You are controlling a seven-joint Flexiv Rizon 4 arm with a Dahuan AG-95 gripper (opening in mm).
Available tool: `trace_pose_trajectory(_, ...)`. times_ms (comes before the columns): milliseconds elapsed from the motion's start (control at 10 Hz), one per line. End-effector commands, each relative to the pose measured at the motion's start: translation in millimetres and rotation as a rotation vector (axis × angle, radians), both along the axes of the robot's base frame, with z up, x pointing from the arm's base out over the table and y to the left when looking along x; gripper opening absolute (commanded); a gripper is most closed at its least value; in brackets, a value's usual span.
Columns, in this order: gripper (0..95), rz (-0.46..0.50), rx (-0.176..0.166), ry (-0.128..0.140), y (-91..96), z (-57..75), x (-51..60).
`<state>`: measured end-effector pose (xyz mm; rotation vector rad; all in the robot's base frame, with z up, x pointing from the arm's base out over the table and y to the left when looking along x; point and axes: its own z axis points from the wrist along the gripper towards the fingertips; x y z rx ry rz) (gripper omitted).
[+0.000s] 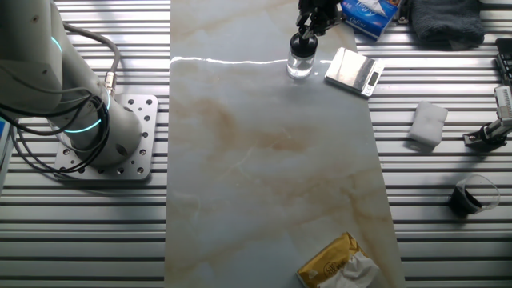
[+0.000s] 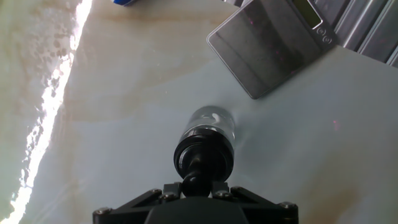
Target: Screw the lid onto the jar
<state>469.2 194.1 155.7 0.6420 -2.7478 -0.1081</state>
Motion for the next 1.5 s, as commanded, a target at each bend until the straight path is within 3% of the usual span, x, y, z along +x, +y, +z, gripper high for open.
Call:
trace_pose_trajectory(100,19.0,0.000,0.000,-0.002,0.0,-0.1,-0.1)
trace_pose_trajectory(1400,19.0,0.000,0.000,-0.002,0.0,-0.1,-0.1)
trace_pose_trajectory(1500,57.0,0.013,0.017,0.008,-4.2,1.8,-1.2)
